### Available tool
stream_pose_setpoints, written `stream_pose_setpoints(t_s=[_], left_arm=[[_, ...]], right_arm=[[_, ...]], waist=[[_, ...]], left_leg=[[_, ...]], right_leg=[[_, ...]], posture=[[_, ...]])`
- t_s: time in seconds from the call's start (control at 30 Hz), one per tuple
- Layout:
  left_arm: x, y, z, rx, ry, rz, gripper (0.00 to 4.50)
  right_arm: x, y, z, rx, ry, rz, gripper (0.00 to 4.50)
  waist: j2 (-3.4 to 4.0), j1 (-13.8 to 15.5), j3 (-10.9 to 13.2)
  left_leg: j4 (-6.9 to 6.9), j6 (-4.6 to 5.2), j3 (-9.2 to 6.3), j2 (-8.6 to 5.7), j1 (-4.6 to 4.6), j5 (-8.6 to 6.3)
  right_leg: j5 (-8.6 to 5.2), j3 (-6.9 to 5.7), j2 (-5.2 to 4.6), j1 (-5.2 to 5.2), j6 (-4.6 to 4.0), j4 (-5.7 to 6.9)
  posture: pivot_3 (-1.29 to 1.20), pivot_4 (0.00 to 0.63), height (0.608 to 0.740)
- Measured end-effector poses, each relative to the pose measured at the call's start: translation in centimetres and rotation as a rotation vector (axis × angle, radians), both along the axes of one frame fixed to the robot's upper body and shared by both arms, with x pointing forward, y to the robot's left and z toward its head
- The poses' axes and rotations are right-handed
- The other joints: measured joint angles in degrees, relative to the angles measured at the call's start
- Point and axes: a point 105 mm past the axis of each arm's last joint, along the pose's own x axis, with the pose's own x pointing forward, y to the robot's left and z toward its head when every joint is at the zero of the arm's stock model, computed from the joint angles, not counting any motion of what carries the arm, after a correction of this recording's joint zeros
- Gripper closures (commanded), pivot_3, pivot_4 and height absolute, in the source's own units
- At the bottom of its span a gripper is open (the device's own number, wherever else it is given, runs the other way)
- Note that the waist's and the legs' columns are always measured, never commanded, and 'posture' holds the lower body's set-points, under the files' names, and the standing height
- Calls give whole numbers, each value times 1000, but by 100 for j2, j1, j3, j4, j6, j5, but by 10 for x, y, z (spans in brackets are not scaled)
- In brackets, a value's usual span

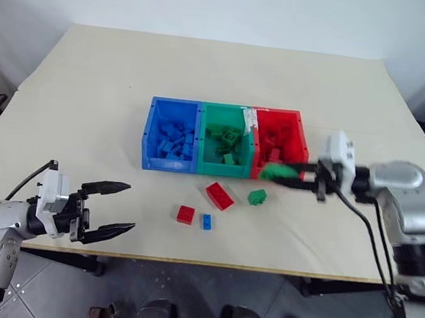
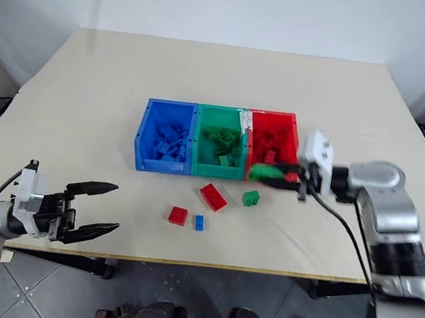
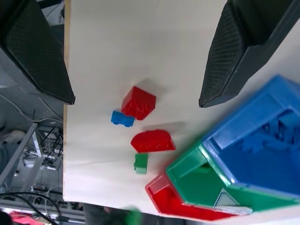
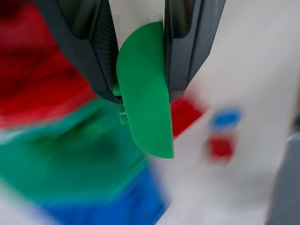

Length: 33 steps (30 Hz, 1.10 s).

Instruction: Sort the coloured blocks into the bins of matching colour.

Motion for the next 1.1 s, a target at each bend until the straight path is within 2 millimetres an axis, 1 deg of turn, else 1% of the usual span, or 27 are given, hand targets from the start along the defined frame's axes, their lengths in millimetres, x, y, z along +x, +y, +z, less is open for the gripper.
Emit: stream_pose_setpoints(t_s=[0.07, 0.13, 0.3, 0.33, 0.4, 0.53, 0.57, 0.6, 0.63, 0.7, 0.77, 0.8, 0.87, 0.9, 0.97, 1.03, 1.1], left_arm=[[2, 1, 1, -1, -6, 2, 0], [3, 0, 4, -1, -18, -2, 0], [3, 1, 4, 0, -22, 2, 0], [4, 1, 4, 0, -23, 5, 0], [4, 1, 5, 0, -25, 8, 0], [4, 1, 5, 1, -31, 14, 0], [4, 1, 5, 1, -33, 14, 0], [4, 1, 5, 1, -34, 15, 0], [4, 1, 5, 1, -34, 15, 0], [4, 1, 5, 1, -34, 16, 0], [4, 1, 5, 0, -34, 17, 0], [4, 1, 5, -1, -35, 15, 0], [4, 1, 5, -3, -35, 14, 0], [5, 1, 4, -3, -36, 10, 0], [6, 3, 2, -6, -30, 15, 0], [9, 4, 0, -8, -23, 19, 0], [11, 6, -1, -11, -17, 24, 0]], right_arm=[[15, 15, 7, 44, -19, -36, 3604], [38, 33, 9, 93, -16, -99, 3604], [63, 59, -1, 93, -5, -138, 3604], [66, 62, -3, 92, -4, -146, 2876], [71, 65, -6, 89, -3, -159, 2324], [75, 65, -7, 81, -21, -161, 996], [74, 65, -7, 80, -22, -155, 661], [73, 64, -6, 78, -22, -149, 214], [72, 62, -5, 75, -25, -143, 34], [67, 55, 0, 73, -44, -123, 34], [58, 42, 2, 77, -35, -91, 34], [48, 32, 1, 77, -20, -57, 34], [35, 17, -6, 57, 11, -23, 34], [20, -1, -15, 32, 45, -6, 34], [2, -24, -27, 21, 106, -5, 34], [-24, -58, -42, -2, 185, -33, 34], [-37, -81, -46, -19, 213, -84, 34]], waist=[[-1, -44, -1], [-1, -53, 0], [-3, -48, -1], [-3, -49, -1], [-2, -51, -1], [-3, -61, -1], [-3, -63, -1], [-3, -64, -1], [-2, -60, 0], [-2, -50, 0], [-3, -36, -1], [-4, -22, -1], [-4, -19, -2], [-5, -7, -2], [-2, 4, 0], [-1, 49, 0], [0, 55, 1]], left_leg=[[-2, 0, 0, -1, -1, 0], [-2, 0, 0, -6, -3, 0], [0, 3, -12, -18, -4, -1], [0, 3, -13, -18, -4, -1], [1, 3, -14, -18, -4, 0], [1, 3, -13, -17, -3, 0], [1, 3, -13, -16, -3, 0], [1, 3, -13, -16, -3, 0], [1, 3, -13, -16, -4, 0], [1, 3, -15, -16, -4, -1], [2, 4, -26, -17, -3, -1], [2, 5, -35, -18, -5, -2], [4, 6, -41, -19, -4, -3], [3, 7, -45, -19, -3, -3], [3, 7, -43, -19, -5, -4], [1, 7, -35, -18, -6, -4], [1, 8, -7, -15, -4, -3]], right_leg=[[0, -1, 1, -4, 0, 8], [0, 0, 1, -11, 0, 20], [0, 0, 4, -27, 0, 69], [0, -1, 6, -27, 0, 72], [0, -1, 8, -28, 0, 74], [0, 1, 10, -28, 0, 76], [0, 1, 10, -28, 0, 76], [0, 1, 10, -28, 0, 75], [0, 1, 10, -29, 0, 75], [0, 2, 7, -28, 0, 75], [0, 3, 1, -22, 1, 74], [1, 2, 0, -14, 1, 66], [1, 3, -1, -7, 1, 61], [1, 2, -3, -2, 1, 56], [1, -1, -2, 3, 1, 38], [1, -4, 0, 11, 1, 10], [0, -2, 0, 9, 1, -3]], posture=[[0, 150, 740], [0, 150, 740], [0, 150, 740], [0, 150, 740], [0, 150, 740], [0, 150, 740], [0, 150, 740], [0, 150, 740], [0, 150, 740], [0, 150, 740], [0, 150, 740], [0, 150, 740], [0, 150, 740], [0, 150, 740], [0, 150, 740], [0, 150, 740], [0, 150, 740]])
